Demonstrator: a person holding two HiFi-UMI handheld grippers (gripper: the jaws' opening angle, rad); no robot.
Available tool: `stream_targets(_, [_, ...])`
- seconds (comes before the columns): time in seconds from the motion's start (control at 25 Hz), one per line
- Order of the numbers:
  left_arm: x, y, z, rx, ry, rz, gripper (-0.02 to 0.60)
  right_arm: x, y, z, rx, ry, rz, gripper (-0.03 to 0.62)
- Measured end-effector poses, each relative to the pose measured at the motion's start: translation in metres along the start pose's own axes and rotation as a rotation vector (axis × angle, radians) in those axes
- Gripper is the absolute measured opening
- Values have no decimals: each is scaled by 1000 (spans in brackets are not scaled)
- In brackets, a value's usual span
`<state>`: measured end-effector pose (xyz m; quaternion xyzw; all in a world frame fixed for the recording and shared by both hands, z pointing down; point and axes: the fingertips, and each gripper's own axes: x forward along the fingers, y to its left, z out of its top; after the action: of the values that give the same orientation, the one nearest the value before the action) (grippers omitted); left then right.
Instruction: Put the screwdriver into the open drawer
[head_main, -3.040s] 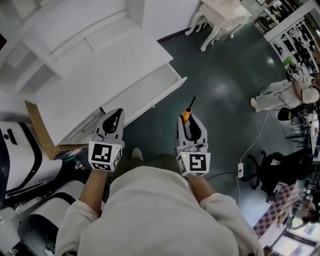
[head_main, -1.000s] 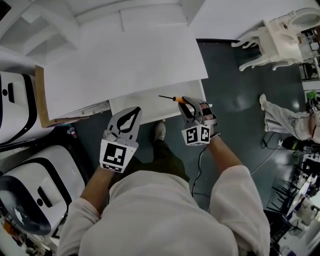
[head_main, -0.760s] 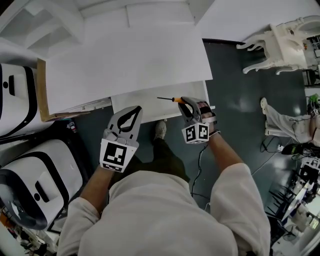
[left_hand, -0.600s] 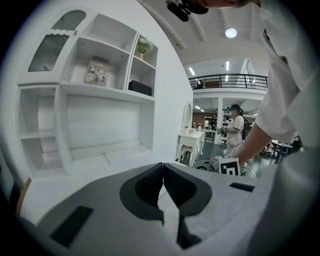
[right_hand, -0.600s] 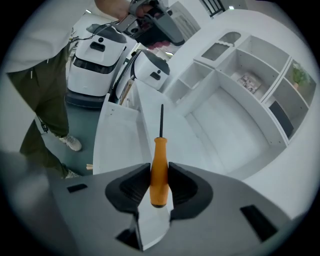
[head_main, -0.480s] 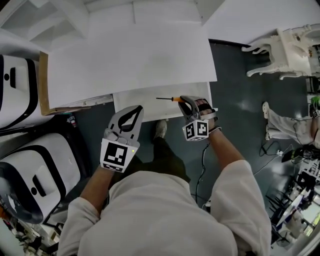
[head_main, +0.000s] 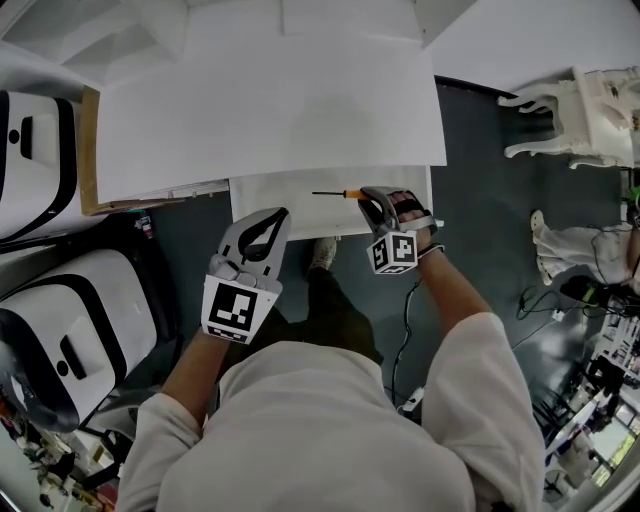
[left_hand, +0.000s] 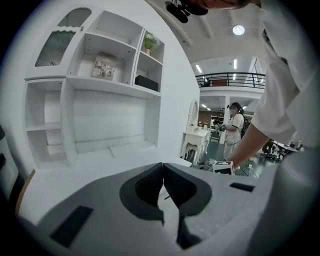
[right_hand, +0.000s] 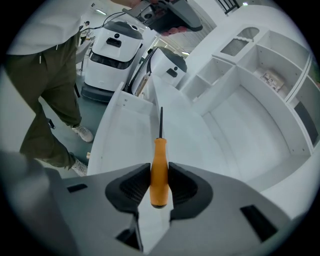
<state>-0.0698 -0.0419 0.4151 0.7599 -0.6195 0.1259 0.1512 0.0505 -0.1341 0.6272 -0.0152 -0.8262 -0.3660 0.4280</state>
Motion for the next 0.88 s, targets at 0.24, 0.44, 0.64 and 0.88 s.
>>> stream_targets(0.24, [6, 3, -13, -20, 25, 11, 6, 15, 14, -4, -15, -2, 44, 118])
stream_targets(0.44, [15, 6, -22, -42, 42, 23, 6, 31, 22, -11, -36, -6, 84, 118])
stream_targets(0.64, [24, 11, -33, -66, 64, 37, 6, 48, 30, -18, -49, -9, 120, 118])
stream_targets(0.88, [31, 16, -42, -89, 86, 55, 6, 64, 39, -22, -64, -20, 160, 118])
